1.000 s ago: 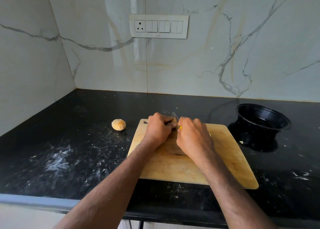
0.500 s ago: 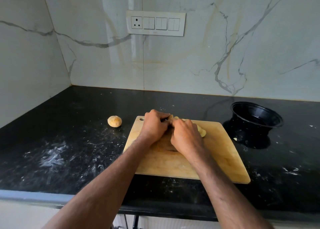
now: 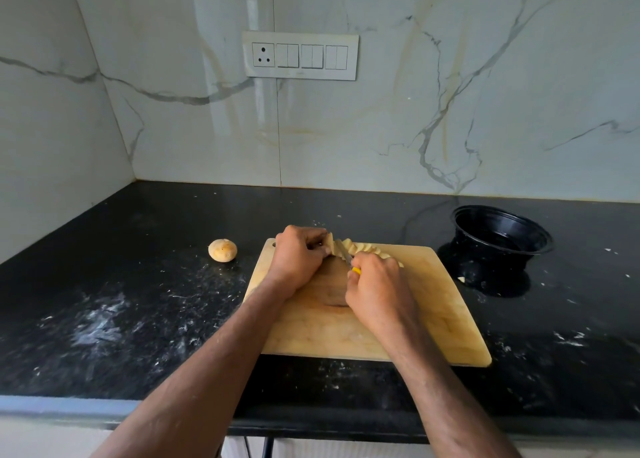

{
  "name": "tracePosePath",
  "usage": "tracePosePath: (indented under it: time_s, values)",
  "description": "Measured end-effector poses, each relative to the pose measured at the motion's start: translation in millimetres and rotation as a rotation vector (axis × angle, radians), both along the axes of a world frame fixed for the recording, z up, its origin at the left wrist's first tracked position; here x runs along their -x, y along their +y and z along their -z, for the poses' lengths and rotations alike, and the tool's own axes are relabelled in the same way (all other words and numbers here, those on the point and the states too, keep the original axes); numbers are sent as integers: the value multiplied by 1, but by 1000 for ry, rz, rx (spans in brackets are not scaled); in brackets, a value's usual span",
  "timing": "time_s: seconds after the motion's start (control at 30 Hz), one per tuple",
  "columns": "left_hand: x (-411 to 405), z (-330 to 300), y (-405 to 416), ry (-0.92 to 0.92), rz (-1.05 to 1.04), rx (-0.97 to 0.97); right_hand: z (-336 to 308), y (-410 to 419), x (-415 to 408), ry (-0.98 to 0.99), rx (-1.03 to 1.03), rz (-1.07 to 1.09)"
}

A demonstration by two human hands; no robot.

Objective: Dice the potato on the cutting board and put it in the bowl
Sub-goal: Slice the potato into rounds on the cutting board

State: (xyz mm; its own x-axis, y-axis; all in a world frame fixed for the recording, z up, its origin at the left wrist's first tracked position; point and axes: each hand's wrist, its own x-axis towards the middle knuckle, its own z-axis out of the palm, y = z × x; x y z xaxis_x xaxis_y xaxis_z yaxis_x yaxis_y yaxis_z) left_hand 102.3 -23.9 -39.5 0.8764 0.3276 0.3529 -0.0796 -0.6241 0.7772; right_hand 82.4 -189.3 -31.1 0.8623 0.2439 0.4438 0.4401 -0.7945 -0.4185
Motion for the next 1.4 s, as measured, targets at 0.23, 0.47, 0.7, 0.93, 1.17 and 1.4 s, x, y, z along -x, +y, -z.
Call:
tracePosePath:
  time_s: [0.23, 0.47, 0.7, 0.93, 1.17, 1.4]
  values:
    - [1, -1, 0, 14, 21, -19, 0, 6, -4, -12, 10, 0]
    - [2, -1, -1, -4, -38, 25, 1, 7, 0, -9, 3, -35]
    - [2, -3, -4, -1, -55, 32, -7, 11, 1, -74, -19, 4]
    - [1, -4, -6, -9, -71, 35, -6, 12, 2, -93, 41, -9]
    - [1, -4, -6, 14, -68, 32, -4, 10, 4, -123, 56, -31]
    - [0, -4, -4, 33, -61, 55, -5, 12, 4, -135, 85, -11]
